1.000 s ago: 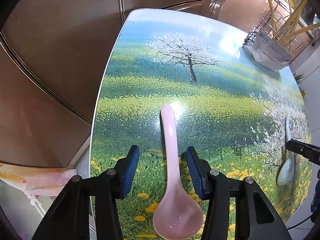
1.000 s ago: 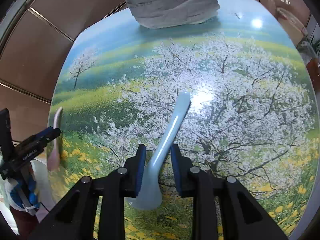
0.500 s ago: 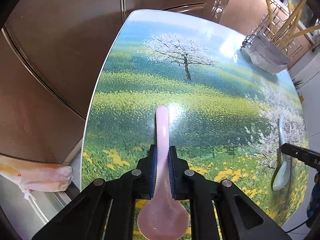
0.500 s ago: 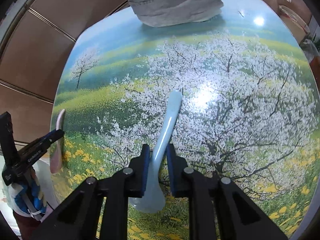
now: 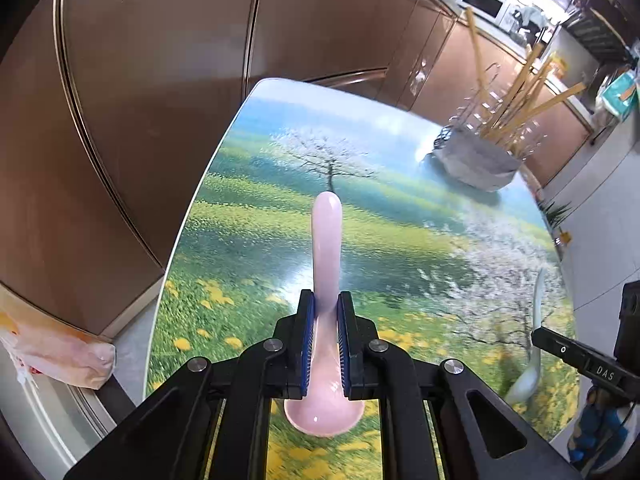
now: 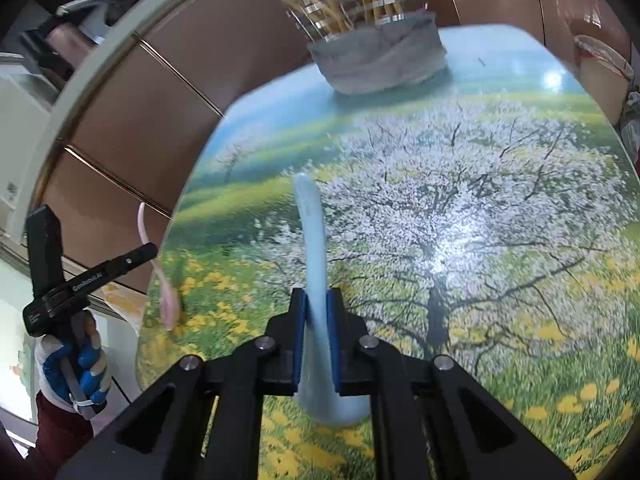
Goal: Organize utensils
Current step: 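Lift both spoons into the wire holder and open both grippers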
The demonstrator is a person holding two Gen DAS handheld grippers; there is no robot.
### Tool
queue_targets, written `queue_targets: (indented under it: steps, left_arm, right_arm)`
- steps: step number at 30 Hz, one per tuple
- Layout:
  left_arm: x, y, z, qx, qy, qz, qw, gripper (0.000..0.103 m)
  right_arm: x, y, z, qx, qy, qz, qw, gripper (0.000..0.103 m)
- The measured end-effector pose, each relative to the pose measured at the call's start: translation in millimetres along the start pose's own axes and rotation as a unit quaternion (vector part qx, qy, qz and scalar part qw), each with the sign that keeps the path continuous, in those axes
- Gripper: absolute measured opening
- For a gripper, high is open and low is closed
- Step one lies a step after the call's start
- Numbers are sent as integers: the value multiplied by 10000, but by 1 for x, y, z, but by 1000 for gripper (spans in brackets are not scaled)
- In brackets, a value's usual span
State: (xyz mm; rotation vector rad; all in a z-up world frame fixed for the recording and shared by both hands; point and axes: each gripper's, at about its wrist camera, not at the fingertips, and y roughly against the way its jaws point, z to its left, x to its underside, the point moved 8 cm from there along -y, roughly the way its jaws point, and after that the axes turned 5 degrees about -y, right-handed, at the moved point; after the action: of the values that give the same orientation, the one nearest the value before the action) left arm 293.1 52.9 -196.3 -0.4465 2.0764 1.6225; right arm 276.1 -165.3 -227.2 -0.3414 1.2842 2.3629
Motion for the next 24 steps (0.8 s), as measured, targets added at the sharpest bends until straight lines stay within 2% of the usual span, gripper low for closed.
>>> queue_targets:
  steps: [7,17,24]
  left_arm:
    - [4,13,-20,62,36,-247,9997,11]
    - [-1,36,-39,234,-29,-636,9977,11]
    - [-17,65,-59,471,-116,-960,9942,11]
  right_arm:
    - [6,34,12,-159,293,-498,9982,7]
    - [16,68,26,-113,624,-888,9940,6]
    - [5,95,33,-105,717,-1206,9901,6]
